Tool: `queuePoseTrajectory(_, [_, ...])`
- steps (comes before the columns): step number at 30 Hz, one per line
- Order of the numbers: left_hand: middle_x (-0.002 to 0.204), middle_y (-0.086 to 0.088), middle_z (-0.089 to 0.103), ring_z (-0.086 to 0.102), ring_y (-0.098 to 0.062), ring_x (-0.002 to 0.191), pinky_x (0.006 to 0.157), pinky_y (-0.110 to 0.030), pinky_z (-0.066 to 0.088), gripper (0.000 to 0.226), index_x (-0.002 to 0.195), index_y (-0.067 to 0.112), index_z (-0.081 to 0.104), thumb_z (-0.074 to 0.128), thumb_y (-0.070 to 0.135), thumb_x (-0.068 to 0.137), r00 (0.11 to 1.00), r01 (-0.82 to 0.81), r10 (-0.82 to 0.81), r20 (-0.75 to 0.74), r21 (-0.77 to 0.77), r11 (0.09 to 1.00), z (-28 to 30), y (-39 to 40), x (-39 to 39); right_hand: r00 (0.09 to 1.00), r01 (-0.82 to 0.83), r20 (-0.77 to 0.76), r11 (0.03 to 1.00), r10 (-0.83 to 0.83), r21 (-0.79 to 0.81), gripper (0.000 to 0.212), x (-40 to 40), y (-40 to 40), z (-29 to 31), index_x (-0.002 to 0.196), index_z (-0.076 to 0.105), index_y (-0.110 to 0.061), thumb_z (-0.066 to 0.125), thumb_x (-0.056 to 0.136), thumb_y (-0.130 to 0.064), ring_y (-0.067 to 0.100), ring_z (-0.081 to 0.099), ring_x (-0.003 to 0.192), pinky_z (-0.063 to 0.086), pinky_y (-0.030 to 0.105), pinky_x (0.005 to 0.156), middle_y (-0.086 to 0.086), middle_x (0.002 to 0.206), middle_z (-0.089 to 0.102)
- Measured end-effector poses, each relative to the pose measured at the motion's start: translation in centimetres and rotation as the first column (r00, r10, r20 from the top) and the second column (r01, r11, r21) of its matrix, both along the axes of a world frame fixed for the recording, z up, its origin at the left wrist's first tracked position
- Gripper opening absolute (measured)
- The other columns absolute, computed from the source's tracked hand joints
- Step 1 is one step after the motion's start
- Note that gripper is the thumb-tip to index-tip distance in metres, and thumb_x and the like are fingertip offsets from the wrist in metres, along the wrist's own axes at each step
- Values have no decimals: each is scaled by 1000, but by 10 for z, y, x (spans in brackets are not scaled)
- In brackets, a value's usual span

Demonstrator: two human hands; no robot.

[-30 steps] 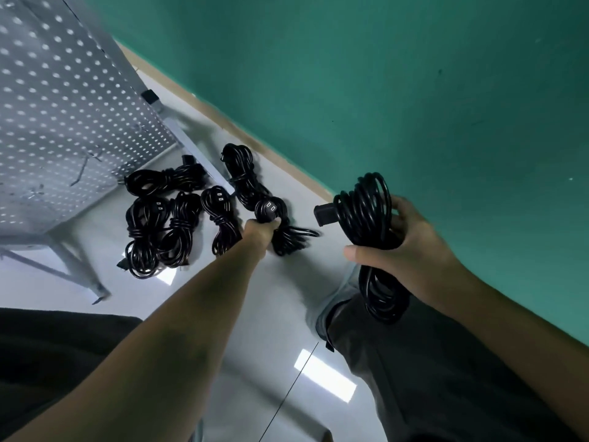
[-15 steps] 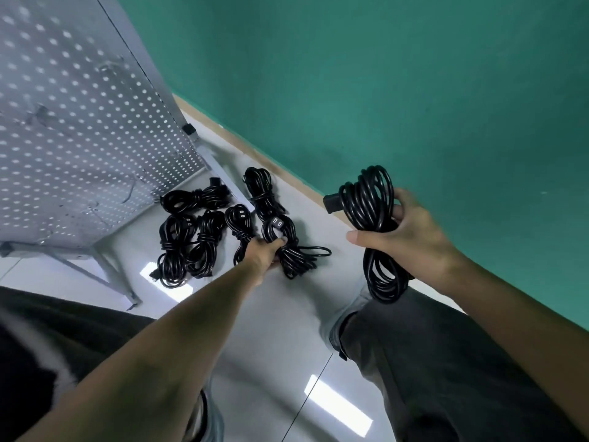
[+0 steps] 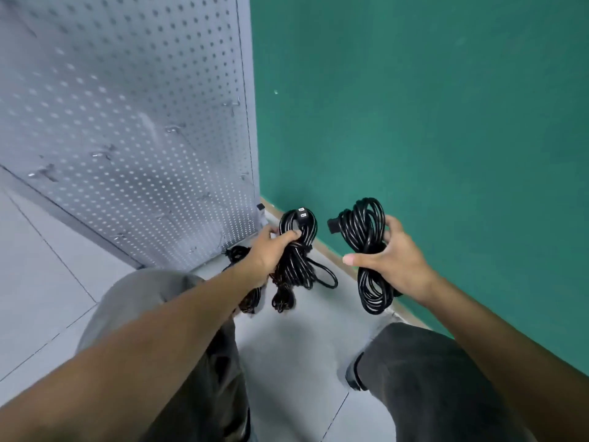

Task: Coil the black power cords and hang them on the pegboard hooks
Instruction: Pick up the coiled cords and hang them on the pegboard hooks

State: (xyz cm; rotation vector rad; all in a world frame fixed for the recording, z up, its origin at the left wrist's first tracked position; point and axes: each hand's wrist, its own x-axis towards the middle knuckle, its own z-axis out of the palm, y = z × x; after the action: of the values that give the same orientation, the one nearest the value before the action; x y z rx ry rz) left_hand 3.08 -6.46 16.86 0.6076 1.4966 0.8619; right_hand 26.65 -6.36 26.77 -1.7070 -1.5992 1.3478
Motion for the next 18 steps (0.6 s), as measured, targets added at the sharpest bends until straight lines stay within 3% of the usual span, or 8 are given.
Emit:
queuePoseTrajectory(6, [115,-18,70,76,-32,95,88,-49,62,37,124,13,54,72,31,96,999,47,-47,-4,179,983,113,-60,-38,996,-89,8,993,89,81,73,-31,-32,86,126,37,-25,88,76,-12,9,64,109,49,35,103,-6,118,64])
queuePoseTrajectory(10, [118,-21,65,75,-17,84,66,-23,60,34,122,17,58,70,36,96,999,12,4,-48,321,947,177,-102,-65,993,-112,-14,984,115,142,69,-53,-55,135,126,36,-27,84,80,-7,0,61,104,48,25,97,-11,116,61])
queuePoseTrajectory(11, [120,-23,64,74,-16,85,67,-22,60,37,122,20,59,71,41,95,998,-4,24,-54,345,939,192,-111,-74,992,-119,-18,980,124,159,68,-59,-60,146,126,36,-27,83,81,-6,0,60,105,48,26,99,-10,117,61])
queuePoseTrajectory(14, [126,-23,59,71,-34,107,88,-57,61,55,119,30,60,77,63,78,996,-55,77,-41,397,916,240,-139,-101,987,-137,-63,974,150,182,67,-77,-72,175,129,40,-27,82,82,-6,9,63,114,49,36,105,-2,125,63])
queuePoseTrajectory(15, [127,-23,58,70,-35,109,89,-61,59,56,119,31,60,77,64,77,994,-88,108,-25,422,902,254,-146,-109,984,-138,-82,972,156,190,68,-82,-74,183,131,41,-27,83,81,-8,9,65,113,51,36,103,-1,126,63])
queuePoseTrajectory(18, [127,-19,60,72,-21,105,90,-53,61,46,117,34,61,76,61,83,973,-181,230,-34,510,841,289,-171,-132,977,-123,-150,974,153,192,81,-97,-84,206,136,44,-32,89,69,-25,12,67,115,55,42,99,-4,126,67])
